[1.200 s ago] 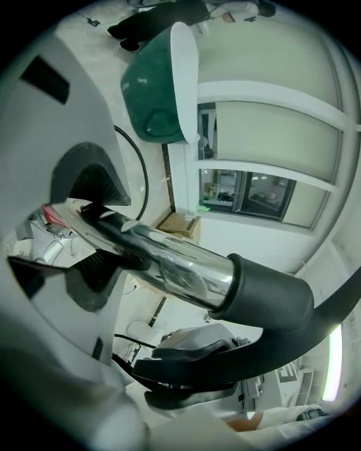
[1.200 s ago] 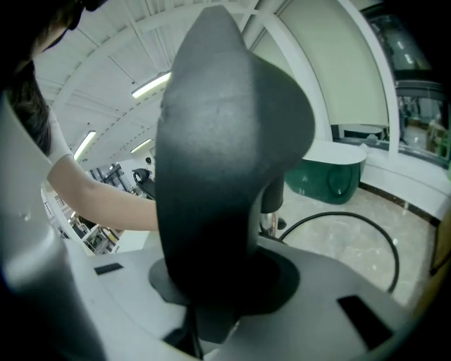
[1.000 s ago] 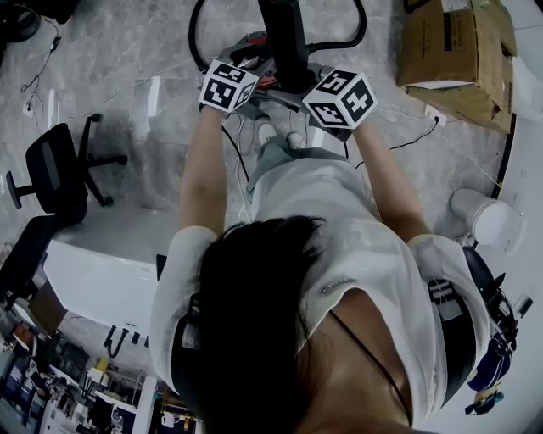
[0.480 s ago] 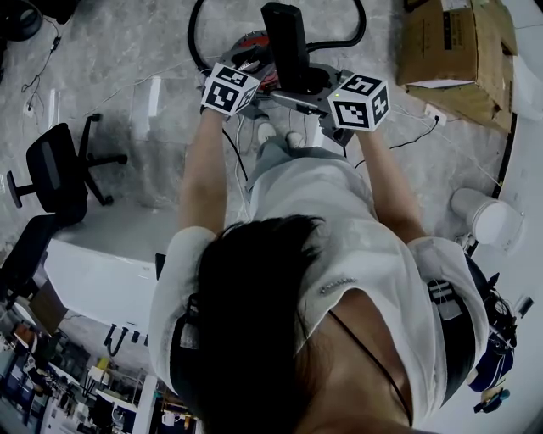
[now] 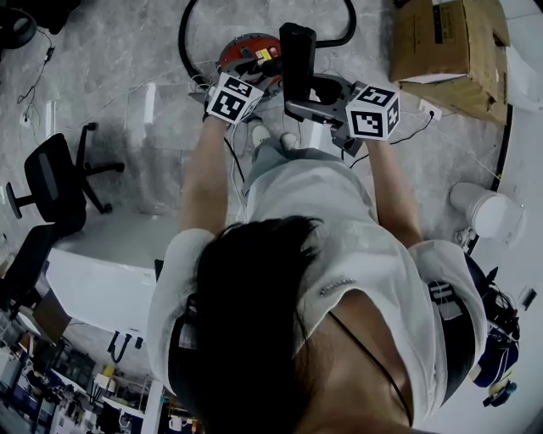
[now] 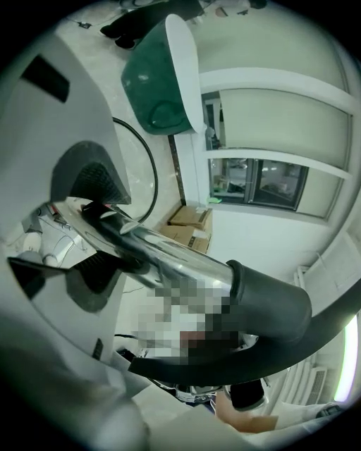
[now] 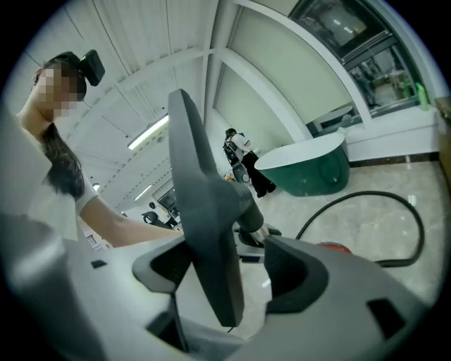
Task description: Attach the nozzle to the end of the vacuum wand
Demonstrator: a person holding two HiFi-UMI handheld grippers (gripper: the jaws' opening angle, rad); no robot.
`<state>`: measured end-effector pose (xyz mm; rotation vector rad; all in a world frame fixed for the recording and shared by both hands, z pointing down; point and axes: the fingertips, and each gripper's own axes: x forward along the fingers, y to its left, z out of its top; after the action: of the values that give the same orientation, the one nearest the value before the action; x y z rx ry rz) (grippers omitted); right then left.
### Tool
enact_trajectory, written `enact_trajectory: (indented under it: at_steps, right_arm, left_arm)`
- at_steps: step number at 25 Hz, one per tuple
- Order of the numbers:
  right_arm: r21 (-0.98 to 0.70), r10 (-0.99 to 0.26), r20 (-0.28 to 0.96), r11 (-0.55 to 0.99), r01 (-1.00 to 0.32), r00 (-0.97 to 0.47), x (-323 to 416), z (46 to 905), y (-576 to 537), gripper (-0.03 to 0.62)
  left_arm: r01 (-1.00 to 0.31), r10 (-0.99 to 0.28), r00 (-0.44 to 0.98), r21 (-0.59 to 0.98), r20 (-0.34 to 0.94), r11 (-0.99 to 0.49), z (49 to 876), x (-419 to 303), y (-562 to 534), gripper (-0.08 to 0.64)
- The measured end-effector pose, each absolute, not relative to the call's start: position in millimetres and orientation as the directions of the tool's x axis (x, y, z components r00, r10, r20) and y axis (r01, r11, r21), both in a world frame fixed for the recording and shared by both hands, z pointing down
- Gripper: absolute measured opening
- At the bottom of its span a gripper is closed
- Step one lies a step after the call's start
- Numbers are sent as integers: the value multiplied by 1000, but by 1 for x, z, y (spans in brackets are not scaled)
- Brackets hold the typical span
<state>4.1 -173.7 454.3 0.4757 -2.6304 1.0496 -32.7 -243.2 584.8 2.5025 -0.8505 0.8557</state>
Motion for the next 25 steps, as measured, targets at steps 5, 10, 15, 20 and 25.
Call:
enact_trajectory:
  at_steps: [5,10,15,20,25]
  right_arm:
    - [-607,-221,396,665,-435,-891,26,464,-167,321]
    - [-622,-279,375,631,-463,-884,45,460,-166,324]
    - [-624,-360,355,595,-506,-862,63,456,-168,324]
    - [-629,-386,351,578,-520,-853,74,456,-165,324]
    - [-606,-429,371,560,-565,-824,84,458,-166,324]
  left_arm:
    - [-643,-417,617,122,667,-756,594,-21,-240,199]
    - [-641,-436,616,95,656,-762,600,-16,-243,199]
    - [-648,-429,586,79,688,-758,608,-12,-238,199]
    - [-656,-441,577,69,688,-752,613,-7,-239,201]
    - [-661,-452,573,59,683,-748,615,-1,-241,201]
